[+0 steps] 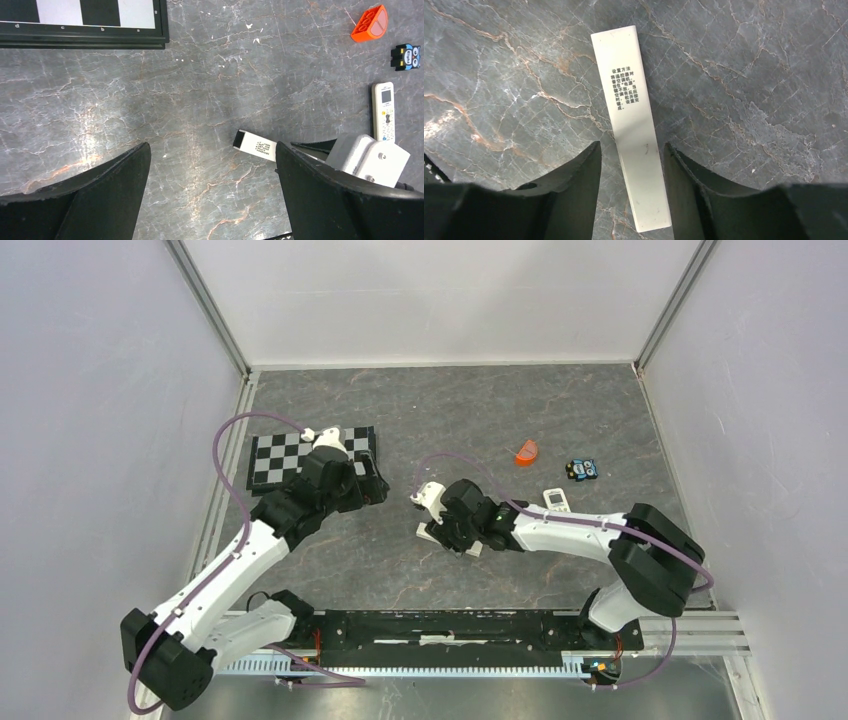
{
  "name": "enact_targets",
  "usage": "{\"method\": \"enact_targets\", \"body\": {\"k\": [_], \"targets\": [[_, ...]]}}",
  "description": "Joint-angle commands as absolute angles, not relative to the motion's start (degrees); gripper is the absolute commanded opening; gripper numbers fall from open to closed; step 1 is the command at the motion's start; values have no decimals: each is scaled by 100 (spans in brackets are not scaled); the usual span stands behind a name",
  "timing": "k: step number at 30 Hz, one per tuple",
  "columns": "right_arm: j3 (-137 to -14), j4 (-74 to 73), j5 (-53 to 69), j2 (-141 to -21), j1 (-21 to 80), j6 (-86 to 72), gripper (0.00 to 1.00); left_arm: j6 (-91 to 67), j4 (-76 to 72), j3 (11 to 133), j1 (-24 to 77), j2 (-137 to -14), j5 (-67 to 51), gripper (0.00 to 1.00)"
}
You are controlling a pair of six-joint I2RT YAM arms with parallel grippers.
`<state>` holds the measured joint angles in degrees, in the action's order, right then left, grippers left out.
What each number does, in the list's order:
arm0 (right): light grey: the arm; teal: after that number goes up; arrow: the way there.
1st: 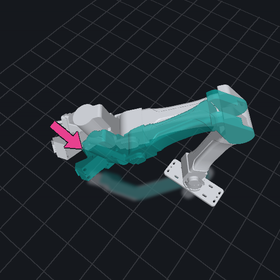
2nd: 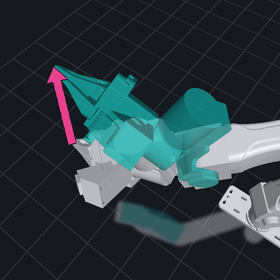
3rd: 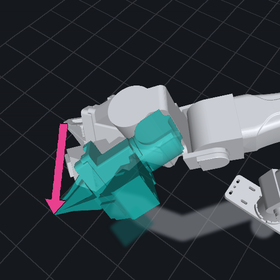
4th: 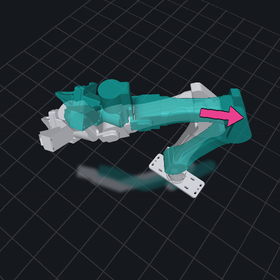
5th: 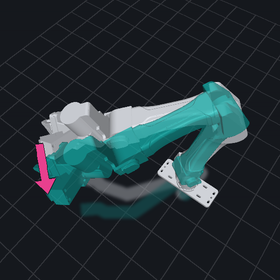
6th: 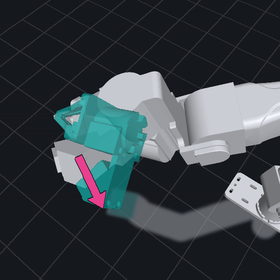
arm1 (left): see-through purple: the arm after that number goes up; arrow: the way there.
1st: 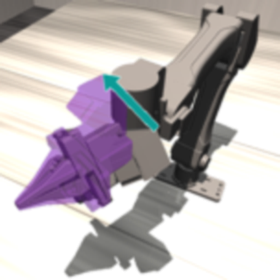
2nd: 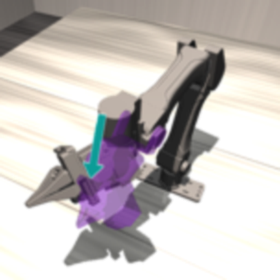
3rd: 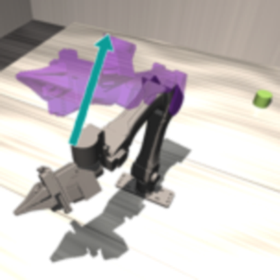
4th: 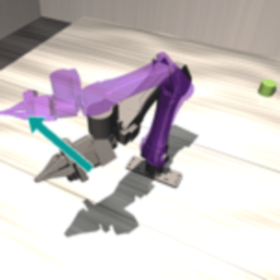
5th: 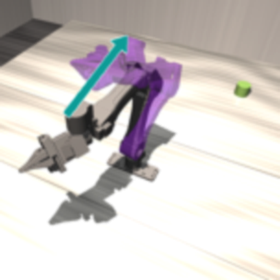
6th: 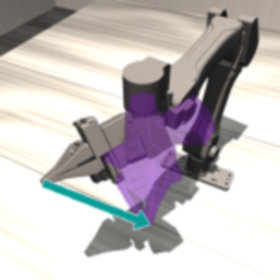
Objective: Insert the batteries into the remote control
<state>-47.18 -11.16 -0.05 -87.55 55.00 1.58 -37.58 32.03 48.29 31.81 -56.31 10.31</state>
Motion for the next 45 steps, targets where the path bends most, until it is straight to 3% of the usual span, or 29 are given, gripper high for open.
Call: {"method": "enact_targets", "body": {"k": [1,6,17,20,23,26,31,40,45], "targets": [[-4977,-1061,-314,-8858,5493,80,50,-3413,3396,5129,3131,-5478,1279,100],[-4898,-959,-443,-8885,5417,-198,46,-3309,3504,5233,3129,-5457,1321,100],[-4878,-874,-13,-9156,5371,-94,53,-3213,3675,5300,3116,-5282,1301,100],[-4918,-874,-44,-9160,5333,-126,44,-3204,3696,5310,3114,-5230,1243,100],[-5044,-1152,-1212,-9109,5320,-542,30,-2983,3661,5327,3115,-5177,875,100],[-4860,-1221,-2189,-8792,5254,-1088,27,-2801,3560,5354,3111,-5136,403,100],[-4343,-1592,-3089,-8154,4867,-2193,28,-2739,3569,5333,3111,-5002,570,100],[-3436,-1113,-2281,-7656,3890,-2190,32,-2865,3639,5398,3111,-5055,503,100],[-3303,-1095,-2005,-7562,3713,-2209,42,-2977,4045,5634,3118,-5031,801,100]]}}
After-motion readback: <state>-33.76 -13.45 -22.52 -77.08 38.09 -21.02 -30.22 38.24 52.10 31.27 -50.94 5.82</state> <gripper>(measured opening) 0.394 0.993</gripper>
